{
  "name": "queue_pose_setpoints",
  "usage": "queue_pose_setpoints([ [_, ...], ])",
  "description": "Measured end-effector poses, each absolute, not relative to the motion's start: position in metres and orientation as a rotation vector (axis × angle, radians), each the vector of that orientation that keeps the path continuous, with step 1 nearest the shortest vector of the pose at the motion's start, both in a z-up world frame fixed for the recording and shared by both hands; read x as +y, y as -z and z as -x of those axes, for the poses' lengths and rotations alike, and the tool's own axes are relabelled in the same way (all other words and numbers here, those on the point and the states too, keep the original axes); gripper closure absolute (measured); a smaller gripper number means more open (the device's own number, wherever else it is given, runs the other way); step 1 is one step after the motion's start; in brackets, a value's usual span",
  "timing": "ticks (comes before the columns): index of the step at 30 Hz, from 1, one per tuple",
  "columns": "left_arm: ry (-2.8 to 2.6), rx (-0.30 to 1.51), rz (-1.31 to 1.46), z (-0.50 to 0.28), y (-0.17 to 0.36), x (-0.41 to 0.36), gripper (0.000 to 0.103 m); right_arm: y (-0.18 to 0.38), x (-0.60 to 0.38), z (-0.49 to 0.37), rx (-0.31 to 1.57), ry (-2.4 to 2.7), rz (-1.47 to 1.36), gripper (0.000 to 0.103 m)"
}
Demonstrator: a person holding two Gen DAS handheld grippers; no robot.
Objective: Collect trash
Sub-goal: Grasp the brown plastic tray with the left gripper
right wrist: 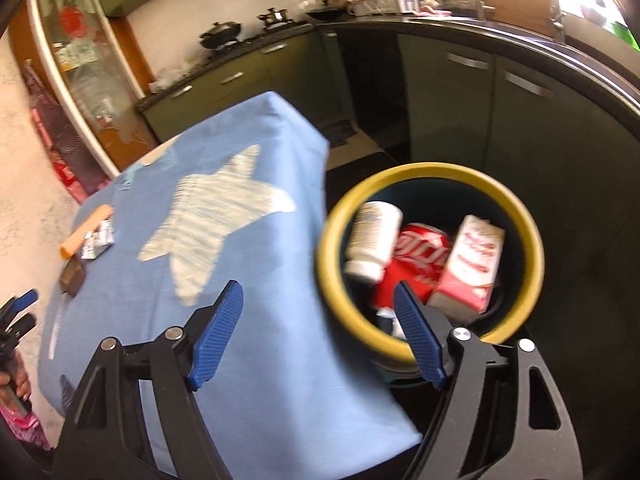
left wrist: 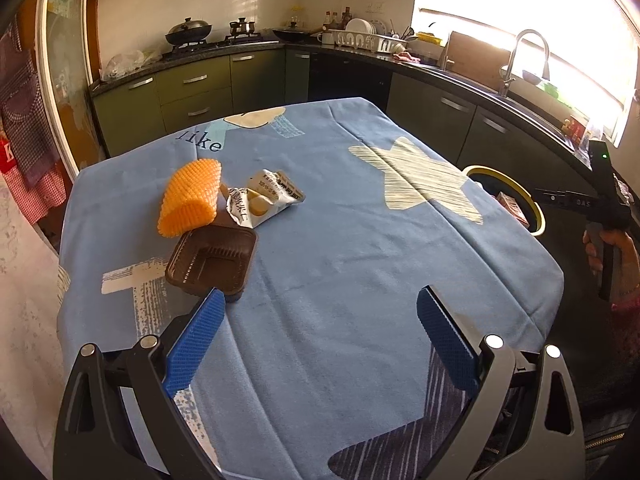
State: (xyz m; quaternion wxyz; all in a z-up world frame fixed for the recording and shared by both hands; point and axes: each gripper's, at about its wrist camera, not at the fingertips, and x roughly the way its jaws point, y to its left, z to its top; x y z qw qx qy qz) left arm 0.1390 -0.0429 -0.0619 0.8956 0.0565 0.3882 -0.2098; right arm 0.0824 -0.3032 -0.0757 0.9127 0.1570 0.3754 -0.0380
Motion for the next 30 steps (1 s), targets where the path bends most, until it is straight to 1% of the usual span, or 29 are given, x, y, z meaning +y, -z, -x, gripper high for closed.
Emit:
queue_pose_setpoints([
  [7,0.37,0.852,-0.126,-0.175,0.078,-0.017,0.008,0.076,-0.251,-0.094,0.774,-0.015,-0.268,0.029],
  [12,0.347,0.897,-0.153,-0.206,0.093,-0.006,0.008,0.085,-0.233,-0.105,0.793,-0.064,-0.278,0.029],
  [21,0.374,0.959,-0.184,-0.247,0.107,-0.002,0.008,0.098,-0.228,-0.119,0.819,-0.073,-0.322,0.029],
  [30,0.393,0.986,-0.18,-0.259,0.112,-0.009,0.008,0.098,-0.228,-0.12,0.816,-0.075,-0.329,0.029],
])
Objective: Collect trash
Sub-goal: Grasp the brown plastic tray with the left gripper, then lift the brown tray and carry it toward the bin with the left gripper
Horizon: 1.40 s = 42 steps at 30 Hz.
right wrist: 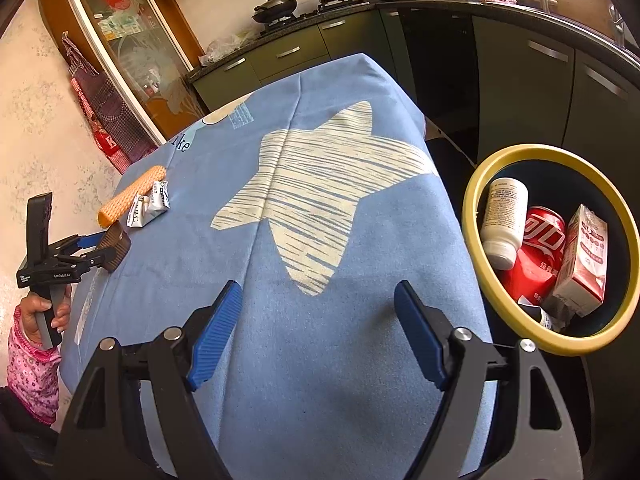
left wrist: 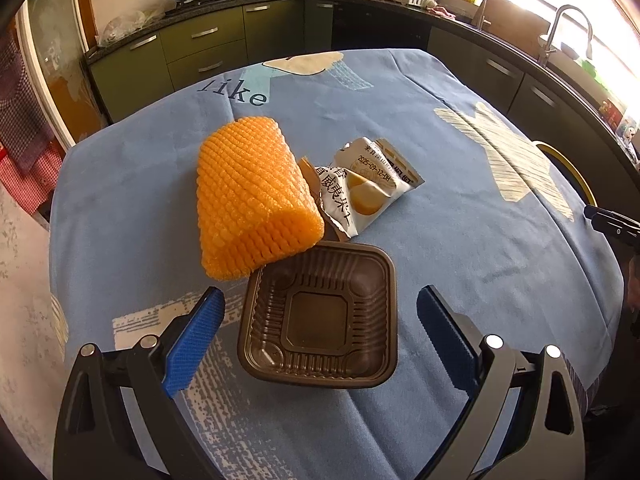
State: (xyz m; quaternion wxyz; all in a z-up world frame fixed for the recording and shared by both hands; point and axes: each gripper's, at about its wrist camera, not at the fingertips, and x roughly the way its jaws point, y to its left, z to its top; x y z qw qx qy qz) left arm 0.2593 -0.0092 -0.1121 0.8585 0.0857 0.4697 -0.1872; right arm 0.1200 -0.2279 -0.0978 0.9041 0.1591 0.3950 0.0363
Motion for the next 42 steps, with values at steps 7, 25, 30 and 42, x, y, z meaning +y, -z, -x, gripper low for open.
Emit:
queue_pose_setpoints([
  [7,0.407,1.019,-0.188,-0.266,0.119,-0.015,0.02,0.097,-0.228,-0.117,0.813,-0.075,-0.332,0.028],
  [25,0.429,1.059,-0.182,-0.232,0.118,-0.019,0.034,0.093,-0.224,-0.116,0.799,-0.101,-0.331,0.028],
  [30,0.456,1.055,-0.186,-0.212,0.113,-0.029,0.034,0.089,-0.226,-0.109,0.782,-0.102,-0.333,0.028],
  [42,0.629,0.969,-0.26,-0.197,0.073,-0.12,0.034,0.081,-0.273,-0.067,0.697,0.019,-0.38,0.025],
])
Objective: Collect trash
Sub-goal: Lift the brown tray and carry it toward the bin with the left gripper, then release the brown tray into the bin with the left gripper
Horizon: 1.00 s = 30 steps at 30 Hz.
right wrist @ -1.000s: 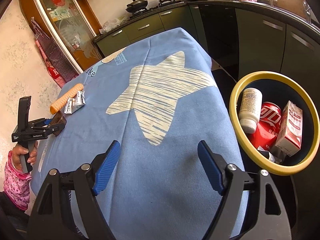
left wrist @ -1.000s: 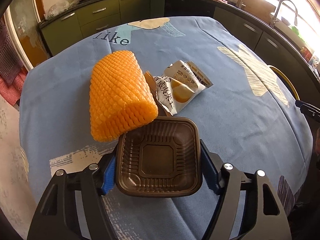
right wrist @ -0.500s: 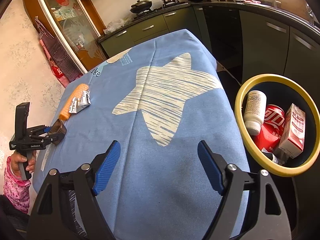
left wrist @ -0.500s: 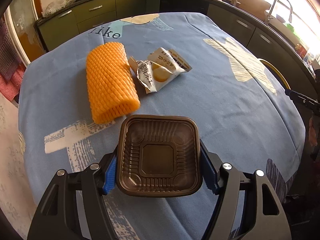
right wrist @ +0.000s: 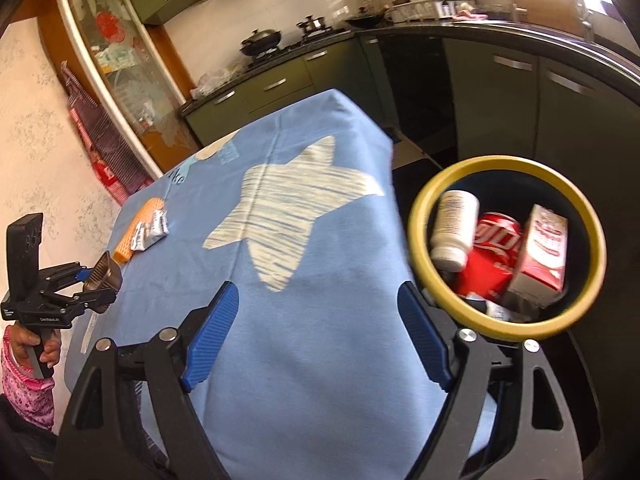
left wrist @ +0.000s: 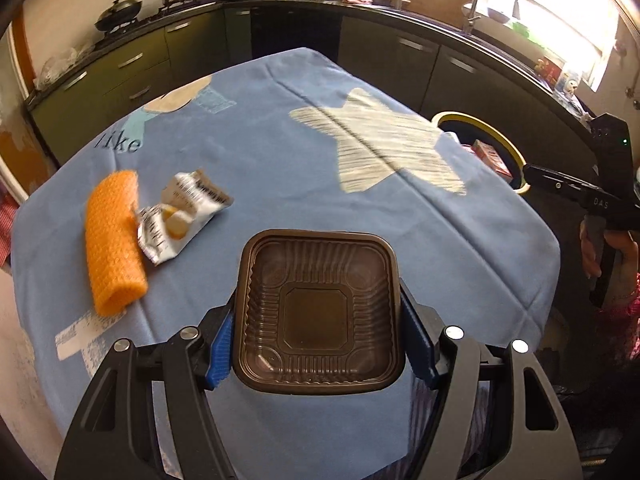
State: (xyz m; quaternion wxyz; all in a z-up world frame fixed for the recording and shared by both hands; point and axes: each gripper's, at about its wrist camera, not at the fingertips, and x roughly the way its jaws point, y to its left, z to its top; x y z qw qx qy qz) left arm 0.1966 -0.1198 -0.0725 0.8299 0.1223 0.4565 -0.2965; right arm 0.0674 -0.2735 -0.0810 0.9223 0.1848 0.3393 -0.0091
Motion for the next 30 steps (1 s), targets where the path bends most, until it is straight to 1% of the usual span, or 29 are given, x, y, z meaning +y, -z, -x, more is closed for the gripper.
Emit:
queue_pose_setpoints([
  [3,0.719,0.957,-0.276,-0.2,0.063,-0.162,0.034,0.083,-0.3,-0.051,0.67,0.097,-0.404,0.025],
  [11,0.969,0.95,-0.351,-0.215,0.05,-0.309,0.034,0.093,-0.371,-0.001,0.606,0.276,-0.506,0.025],
  [15,1.061,0.984,-0.375,-0.226,0.058,-0.39,0.034,0.1,-0.394,0.013,0.593,0.325,-0.542,0.025],
  [19,1.091,0.988,-0.431,-0.233,0.075,-0.454,0.034,0.103,-0.404,0.017,0.584,0.334,-0.562,0.025],
  [24,1.078,1.023,-0.435,-0.245,0.097,-0.501,0.033,0.109,-0.41,0.018,0.592,0.346,-0.58,0.024],
  [26,1.064,1.027,-0.431,-0.25,0.103,-0.506,0.022,0.112,-0.414,0.018,0.592,0.354,-0.588,0.023],
  [30,1.033,1.007,-0.4,-0.254,0.1,-0.498,0.018,0.114,-0.416,0.018,0.594,0.359,-0.6,0.023],
])
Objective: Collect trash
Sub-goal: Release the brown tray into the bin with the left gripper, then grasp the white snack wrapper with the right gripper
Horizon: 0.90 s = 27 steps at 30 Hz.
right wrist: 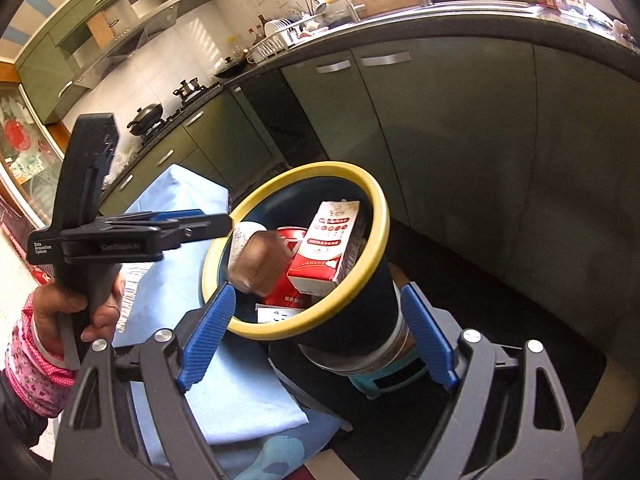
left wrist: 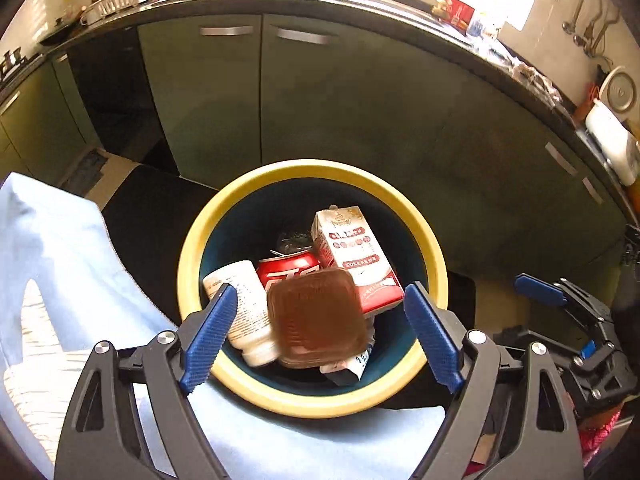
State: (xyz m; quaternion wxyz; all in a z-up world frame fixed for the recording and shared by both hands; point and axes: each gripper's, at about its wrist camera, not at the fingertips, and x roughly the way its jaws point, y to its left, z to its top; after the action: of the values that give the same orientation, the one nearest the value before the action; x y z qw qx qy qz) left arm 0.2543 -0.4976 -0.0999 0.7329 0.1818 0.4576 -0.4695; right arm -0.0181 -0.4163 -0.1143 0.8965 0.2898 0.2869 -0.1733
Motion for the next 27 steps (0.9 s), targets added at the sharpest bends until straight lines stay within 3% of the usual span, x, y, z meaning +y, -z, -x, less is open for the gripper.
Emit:
queue_pose_setpoints([
  [11,0.943,0.892,-0.239,-0.236,0.058,-0.375,0.012,0.116,-0.403,0.003,0.622,0.33,-0.578,0.023],
  [27,0.394,0.685,0.008,-0.229,0.04,-0.072,0.007,0.082,-0.282,-0.102,0.73,0.075,-0.338,0.023],
])
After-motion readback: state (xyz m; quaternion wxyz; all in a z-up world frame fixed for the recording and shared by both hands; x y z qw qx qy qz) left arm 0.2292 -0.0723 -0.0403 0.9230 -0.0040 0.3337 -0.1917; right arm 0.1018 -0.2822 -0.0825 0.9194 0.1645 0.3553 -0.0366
